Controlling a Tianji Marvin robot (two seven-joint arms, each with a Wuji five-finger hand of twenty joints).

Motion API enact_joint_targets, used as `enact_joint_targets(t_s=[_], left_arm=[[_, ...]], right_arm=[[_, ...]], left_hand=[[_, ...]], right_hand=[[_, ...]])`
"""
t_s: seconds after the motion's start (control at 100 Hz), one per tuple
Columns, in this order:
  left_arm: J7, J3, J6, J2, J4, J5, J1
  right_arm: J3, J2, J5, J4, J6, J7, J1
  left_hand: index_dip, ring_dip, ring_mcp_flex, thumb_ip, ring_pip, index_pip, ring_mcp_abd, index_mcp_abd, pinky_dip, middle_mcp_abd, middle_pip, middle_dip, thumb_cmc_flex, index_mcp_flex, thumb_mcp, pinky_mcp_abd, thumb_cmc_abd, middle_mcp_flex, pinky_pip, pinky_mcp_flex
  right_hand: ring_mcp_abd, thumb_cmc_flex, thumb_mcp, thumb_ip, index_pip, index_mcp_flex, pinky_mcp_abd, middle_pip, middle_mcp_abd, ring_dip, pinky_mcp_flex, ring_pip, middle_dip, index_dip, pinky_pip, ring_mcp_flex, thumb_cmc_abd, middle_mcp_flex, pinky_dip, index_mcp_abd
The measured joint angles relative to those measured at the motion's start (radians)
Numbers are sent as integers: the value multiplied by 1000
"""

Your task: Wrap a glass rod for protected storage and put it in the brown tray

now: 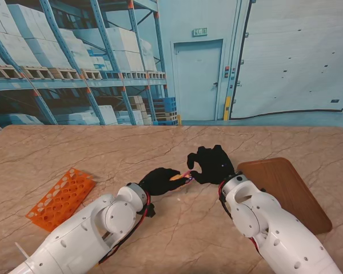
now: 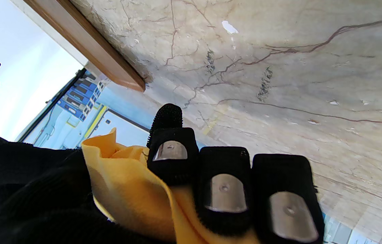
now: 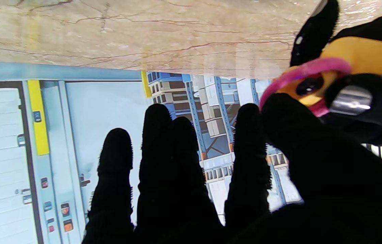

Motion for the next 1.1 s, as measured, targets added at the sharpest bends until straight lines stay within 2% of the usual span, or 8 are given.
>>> enact_joint_targets(t_s=[0.3, 0.4, 0.68, 0.72, 0.78, 0.91, 1.02, 1.1], left_arm=[[9, -3, -2, -2, -1, -1, 2], [16, -5, 0, -4, -2, -6, 4], [19, -10, 2, -7, -6, -14, 10], [19, -11, 2, -7, -7, -17, 11], [18, -12, -3, -7, -7, -23, 12], [19, -14, -60, -9, 4, -52, 11], [23, -13, -60, -11, 8, -47, 8], [25, -12, -59, -11, 8, -42, 7]], right_arm=[[29, -5, 14, 5, 30, -25, -23], [33, -5, 15, 5, 29, -22, -31], [12, 0, 22, 10, 23, 0, -28], [6, 0, 26, 14, 23, 1, -25], [-2, 0, 33, 20, 24, 3, -21], [-14, -2, 61, 34, 25, 0, -9], [-21, -7, 78, 44, 32, -9, -1], [-25, -10, 79, 51, 38, -16, 5]], left_hand=[[0, 0, 0, 0, 0, 0, 0, 0, 0, 0, 0, 0, 1, 0, -1, 0, 0, 0, 0, 0], [0, 0, 0, 0, 0, 3, 0, 0, 0, 0, 0, 0, 1, 0, -1, 0, 0, 0, 0, 0], [1, 0, 0, 0, 0, 3, 1, 0, 0, 0, 0, 0, 1, 0, -1, 1, 1, 0, 0, 0], [1, 0, 0, 0, 0, 3, 5, 0, 0, 2, 0, 0, 0, 0, -4, 6, 22, 0, 0, 0], [1, 0, 0, 0, 0, 3, 23, -2, 0, 16, 0, 0, 3, 23, -13, 26, 65, 0, 0, 0], [0, 0, 0, -1, 0, 3, 47, -23, 9, 32, 0, 0, -2, 64, 1, 52, 88, 1, 1, 0], [-3, 1, 0, -40, 0, 3, 51, -25, 9, 35, 0, 0, -6, 86, 1, 57, 98, 10, 1, 0], [-5, 1, 0, -43, 0, 3, 51, -25, 9, 35, 0, 0, -6, 86, 1, 58, 98, 10, 1, 0]], right_hand=[[1, 0, -10, 0, -8, -11, 0, 0, 0, 0, 0, -9, 0, -5, -6, 0, 0, 0, 1, 2], [2, -29, -8, 0, -9, -12, 0, 0, 0, 0, -1, -9, 0, -5, -10, 0, -11, 0, 9, 11], [2, -44, -7, 0, -12, -12, 0, 0, 0, 0, -1, -10, 0, -8, -10, 0, -9, 0, 9, 13], [2, -44, -9, 0, -12, -12, 0, 0, 0, 0, -1, -11, 0, -8, -10, 0, -8, 0, 9, 13], [2, -47, -33, 5, -12, -12, 0, 0, 0, 0, -1, -11, 0, -8, -11, 0, 31, 0, 10, 13], [2, -44, -103, 0, -12, -12, 0, -1, 0, 0, -1, -20, 0, -10, -21, 0, 104, 0, 11, 14], [2, -42, -136, 3, -12, -12, 0, -1, 0, 0, -2, -20, 0, -10, -22, 0, 123, 0, 13, 14], [3, -17, -152, 4, -12, -12, 0, -1, 0, 0, -2, -20, 0, -10, -22, 0, 136, 0, 21, 14]])
